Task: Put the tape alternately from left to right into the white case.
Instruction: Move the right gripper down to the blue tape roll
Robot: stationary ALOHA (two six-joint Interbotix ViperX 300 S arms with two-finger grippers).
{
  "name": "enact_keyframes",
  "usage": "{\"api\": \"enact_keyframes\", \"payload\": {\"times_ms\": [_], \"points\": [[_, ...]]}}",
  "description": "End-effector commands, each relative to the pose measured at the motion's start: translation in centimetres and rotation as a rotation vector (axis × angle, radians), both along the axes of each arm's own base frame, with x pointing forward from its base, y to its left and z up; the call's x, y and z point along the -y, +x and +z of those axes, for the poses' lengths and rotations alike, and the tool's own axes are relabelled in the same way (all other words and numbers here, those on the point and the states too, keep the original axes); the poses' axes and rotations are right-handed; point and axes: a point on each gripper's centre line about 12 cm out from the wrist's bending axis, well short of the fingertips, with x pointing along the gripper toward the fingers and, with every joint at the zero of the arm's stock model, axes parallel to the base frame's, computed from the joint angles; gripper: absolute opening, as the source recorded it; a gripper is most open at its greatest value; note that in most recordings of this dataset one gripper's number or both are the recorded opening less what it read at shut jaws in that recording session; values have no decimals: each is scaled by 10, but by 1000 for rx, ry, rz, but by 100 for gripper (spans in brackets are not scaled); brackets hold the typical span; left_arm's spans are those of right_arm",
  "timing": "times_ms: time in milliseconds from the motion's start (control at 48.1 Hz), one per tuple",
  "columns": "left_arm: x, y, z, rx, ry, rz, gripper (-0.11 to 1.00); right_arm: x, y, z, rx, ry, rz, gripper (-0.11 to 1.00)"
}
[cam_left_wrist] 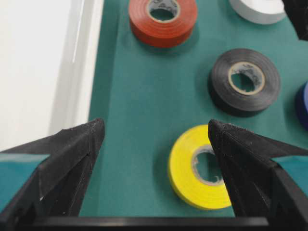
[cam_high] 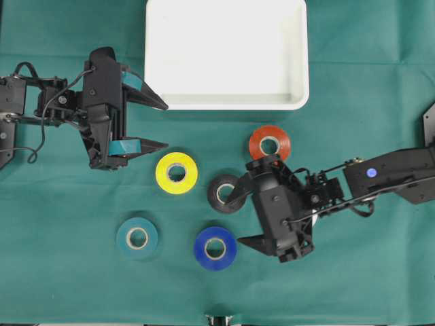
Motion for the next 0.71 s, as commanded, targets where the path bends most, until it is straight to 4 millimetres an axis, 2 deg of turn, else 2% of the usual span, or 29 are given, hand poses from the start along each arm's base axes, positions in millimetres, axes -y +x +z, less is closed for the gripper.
{"api": "enact_keyframes", "payload": {"times_ms": [0, 686], "points": [[3, 4, 9, 29, -3, -7, 95, -5, 9, 11, 9, 2, 5, 85], [4, 3, 7, 25, -2, -11, 95, -20, 47, -3, -60, -3, -6, 85]]}}
